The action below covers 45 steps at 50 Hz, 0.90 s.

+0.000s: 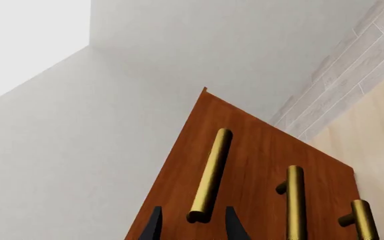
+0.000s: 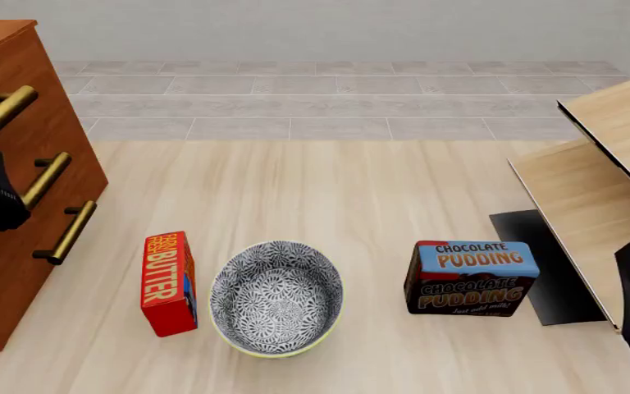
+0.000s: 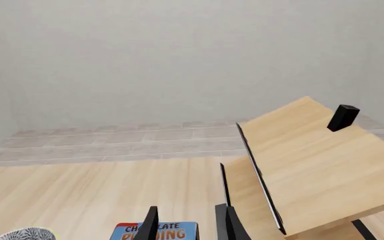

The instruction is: Close the top drawer of the cabinet.

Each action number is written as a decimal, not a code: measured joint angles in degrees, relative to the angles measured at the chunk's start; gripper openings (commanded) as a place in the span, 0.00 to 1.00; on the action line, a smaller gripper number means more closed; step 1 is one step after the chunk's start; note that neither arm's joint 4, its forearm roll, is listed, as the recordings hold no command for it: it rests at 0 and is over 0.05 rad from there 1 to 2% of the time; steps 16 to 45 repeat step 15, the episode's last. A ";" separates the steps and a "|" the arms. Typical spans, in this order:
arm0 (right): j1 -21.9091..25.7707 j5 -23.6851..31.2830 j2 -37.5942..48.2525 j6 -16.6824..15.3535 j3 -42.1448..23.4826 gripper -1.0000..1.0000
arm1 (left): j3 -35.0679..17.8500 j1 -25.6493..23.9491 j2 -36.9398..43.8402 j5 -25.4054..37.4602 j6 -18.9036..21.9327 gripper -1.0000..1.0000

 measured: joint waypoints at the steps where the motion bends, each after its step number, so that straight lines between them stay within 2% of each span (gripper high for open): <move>1: 0.00 0.00 0.00 0.01 -0.01 1.00 | -0.01 0.02 -0.04 0.07 -0.02 1.00; 45: 0.00 0.14 0.00 0.15 -0.34 1.00 | -0.03 0.30 -0.31 0.55 -0.21 1.00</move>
